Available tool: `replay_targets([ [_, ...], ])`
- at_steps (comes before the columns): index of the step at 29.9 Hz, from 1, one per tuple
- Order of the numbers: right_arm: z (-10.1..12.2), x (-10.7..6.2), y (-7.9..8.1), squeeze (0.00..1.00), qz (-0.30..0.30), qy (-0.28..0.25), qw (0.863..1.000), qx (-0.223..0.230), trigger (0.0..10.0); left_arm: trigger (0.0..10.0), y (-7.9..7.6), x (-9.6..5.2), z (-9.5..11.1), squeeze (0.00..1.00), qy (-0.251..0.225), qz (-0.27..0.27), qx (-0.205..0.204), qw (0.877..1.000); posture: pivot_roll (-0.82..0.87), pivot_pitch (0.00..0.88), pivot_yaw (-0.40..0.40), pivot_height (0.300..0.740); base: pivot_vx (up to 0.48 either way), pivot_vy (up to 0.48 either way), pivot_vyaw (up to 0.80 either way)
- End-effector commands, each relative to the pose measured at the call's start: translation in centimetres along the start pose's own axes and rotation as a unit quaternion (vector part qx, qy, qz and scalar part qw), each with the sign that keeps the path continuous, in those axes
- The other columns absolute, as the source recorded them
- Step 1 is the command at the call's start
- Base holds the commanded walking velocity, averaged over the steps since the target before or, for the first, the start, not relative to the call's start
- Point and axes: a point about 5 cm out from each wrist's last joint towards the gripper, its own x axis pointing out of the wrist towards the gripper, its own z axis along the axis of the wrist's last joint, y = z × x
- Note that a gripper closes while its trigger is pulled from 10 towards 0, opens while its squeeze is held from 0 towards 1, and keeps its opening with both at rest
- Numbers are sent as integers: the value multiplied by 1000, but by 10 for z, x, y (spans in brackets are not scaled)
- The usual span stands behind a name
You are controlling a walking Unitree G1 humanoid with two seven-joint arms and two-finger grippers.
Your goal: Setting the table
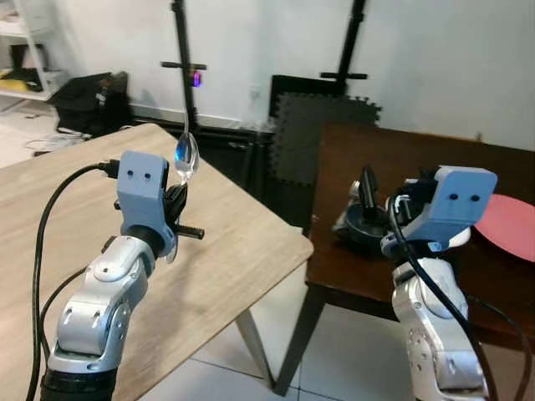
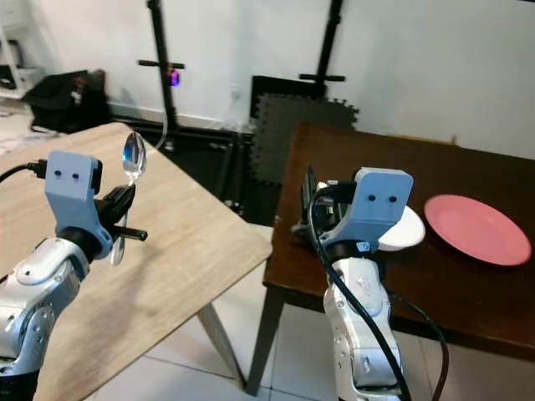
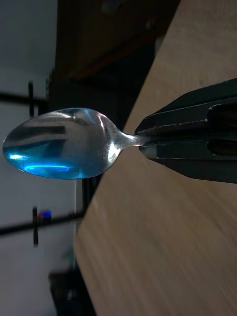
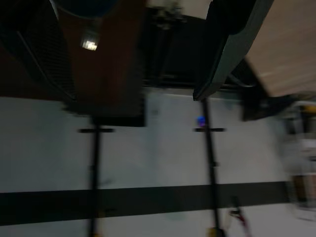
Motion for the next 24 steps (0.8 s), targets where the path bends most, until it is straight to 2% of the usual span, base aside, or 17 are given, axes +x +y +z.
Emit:
replay_targets([
  [1,-2,0,0,102,-1,8,1000,1,10000,10000,2,0,-3,0,9,5,2,1000,59,51,29,740,0,0,794],
  [24,-2,0,1,216,-1,7,1000,4,10000,10000,1,4,-5,0,20,7,-3,1000,59,62,39,740,0,0,794],
])
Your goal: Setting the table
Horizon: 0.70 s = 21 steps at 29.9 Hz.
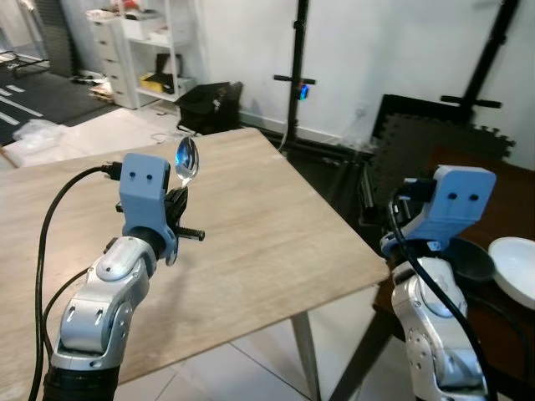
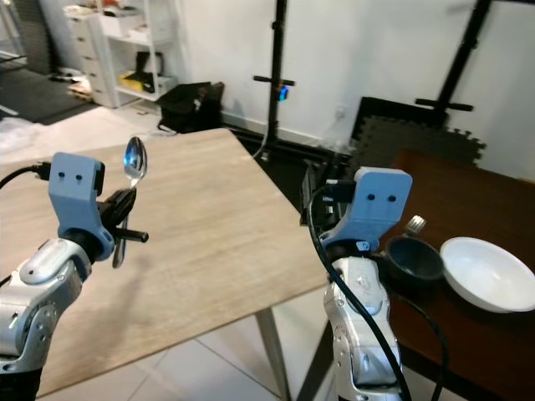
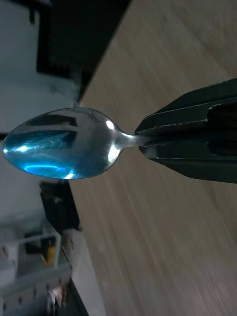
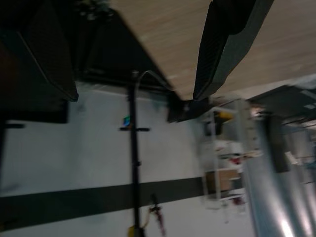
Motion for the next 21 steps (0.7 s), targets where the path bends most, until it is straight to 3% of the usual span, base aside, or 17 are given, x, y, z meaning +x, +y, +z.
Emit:
replay_targets([
  [1,-2,-2,0,220,-3,7,1000,2,10000,10000,0,0,-2,0,7,2,-2,1000,56,61,41,740,0,0,794],
  [11,-2,-3,-2,227,-5,7,1000,1,10000,10000,3,2,-4,0,13,6,-7,1000,54,64,40,740,0,0,794],
  [21,-2,-2,-3,200,-9,9,1000,0,10000,10000,12,4,-17,0,80,-17,-5,997,59,72,36,740,0,0,792],
])
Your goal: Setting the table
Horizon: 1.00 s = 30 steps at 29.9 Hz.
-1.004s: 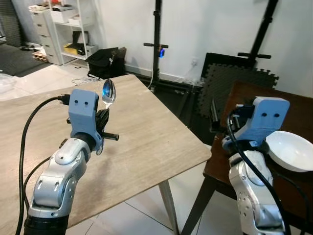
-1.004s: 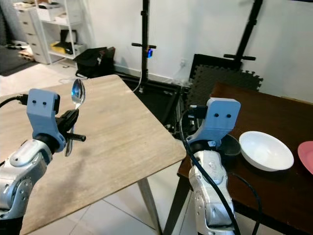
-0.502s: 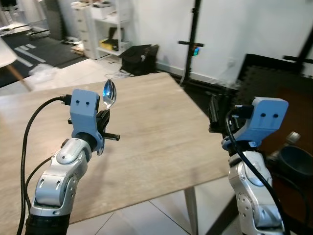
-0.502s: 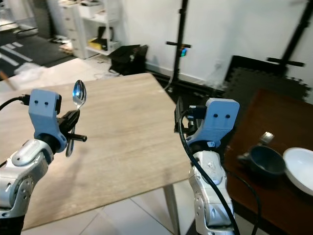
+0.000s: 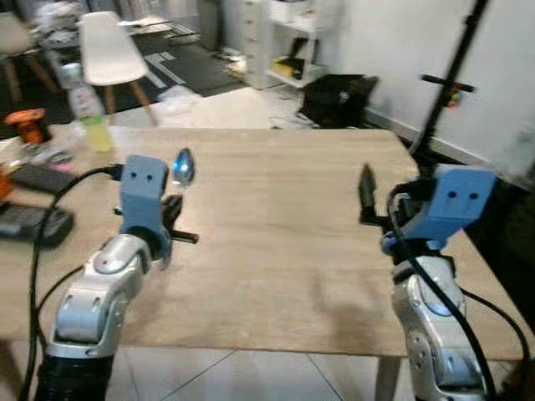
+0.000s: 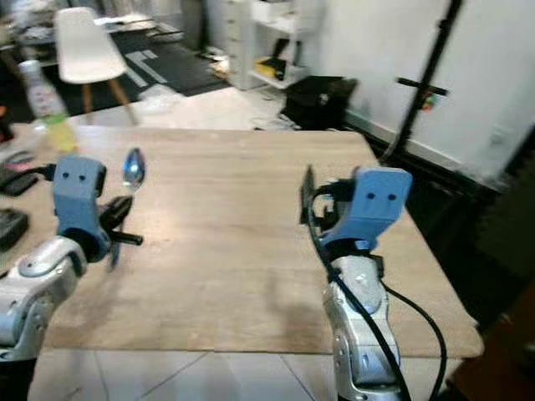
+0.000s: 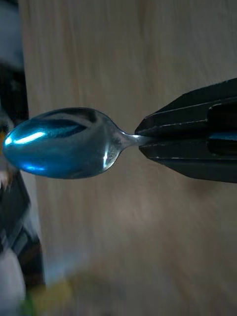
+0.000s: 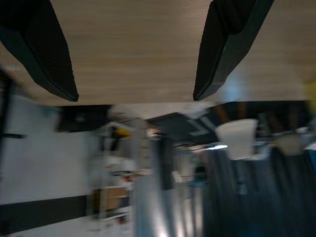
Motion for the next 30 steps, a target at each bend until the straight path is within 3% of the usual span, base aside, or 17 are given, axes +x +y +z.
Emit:
replay_targets([
  [1,-2,-2,-3,157,-12,6,1000,5,10000,10000,2,2,-6,0,32,-19,-10,999,59,72,36,740,0,0,0],
  [7,-2,-2,-5,129,-16,9,1000,16,10000,10000,13,11,-3,0,27,6,-13,1000,58,73,35,740,0,0,0],
  [27,-2,-1,-4,125,-11,7,1000,19,10000,10000,12,14,-5,0,30,6,-8,999,52,52,32,740,0,0,-800],
  [30,0,-1,-1,118,-2,2,1000,15,10000,10000,13,14,-6,0,32,13,-10,999,53,54,30,740,0,0,0],
])
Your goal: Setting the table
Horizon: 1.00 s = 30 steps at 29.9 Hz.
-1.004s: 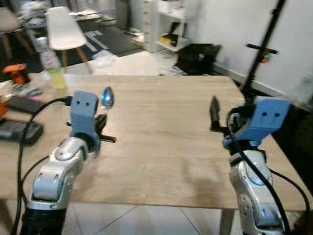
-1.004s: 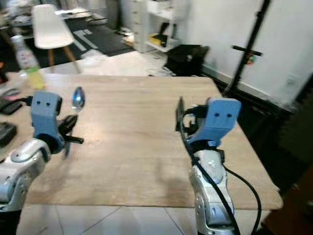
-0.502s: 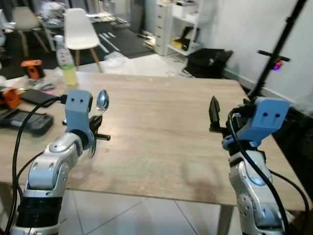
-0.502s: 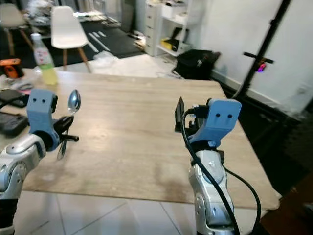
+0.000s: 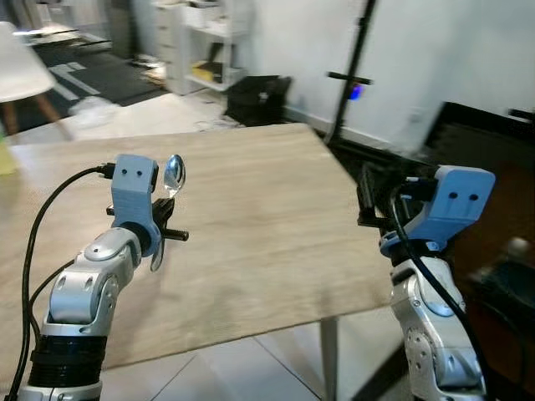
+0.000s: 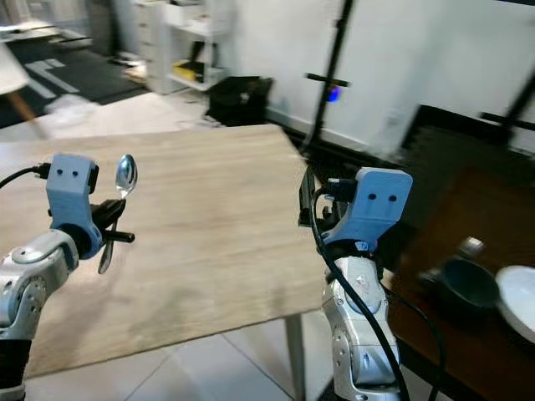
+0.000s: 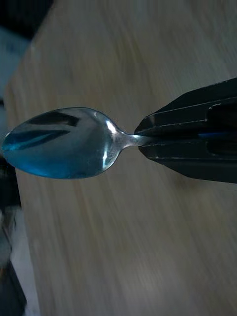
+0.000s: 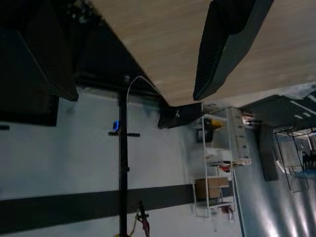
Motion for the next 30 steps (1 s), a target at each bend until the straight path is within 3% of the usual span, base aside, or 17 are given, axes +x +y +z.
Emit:
replay_targets([
  [1,1,-1,5,122,10,-3,1000,4,10000,10000,6,-1,-5,0,8,17,3,1000,52,55,26,740,0,0,0],
  [5,2,-1,7,118,17,-4,1000,5,10000,10000,8,-2,-11,0,21,21,-3,1000,48,63,25,740,0,0,0],
  [7,6,0,12,118,35,-12,999,1,10000,10000,15,-2,-23,0,72,17,2,997,47,70,25,740,0,0,0],
  [9,10,1,16,114,50,-19,999,-2,10000,10000,22,-2,-25,0,89,25,11,996,47,78,23,740,0,0,0],
  [14,22,9,26,110,83,-39,996,-1,10000,10000,46,2,-18,0,119,41,-58,990,55,119,16,740,0,0,0],
  [19,26,13,31,110,95,-45,994,3,10000,10000,49,0,-15,0,125,58,-34,990,66,145,19,740,0,0,0],
  [22,25,13,33,114,98,-42,994,5,10000,10000,51,-5,-19,0,140,74,-48,986,72,158,18,740,0,0,0],
  [25,22,13,34,110,99,-37,994,8,10000,10000,51,-11,-27,0,165,81,-35,982,72,158,18,740,0,0,0],
  [26,21,12,34,114,99,-33,995,9,10000,10000,53,-15,-33,0,177,87,-7,980,75,166,16,740,0,0,0],
  [30,18,9,35,114,101,-25,995,12,10000,10000,65,-21,-46,0,209,90,-2,974,84,173,6,740,0,0,0],
])
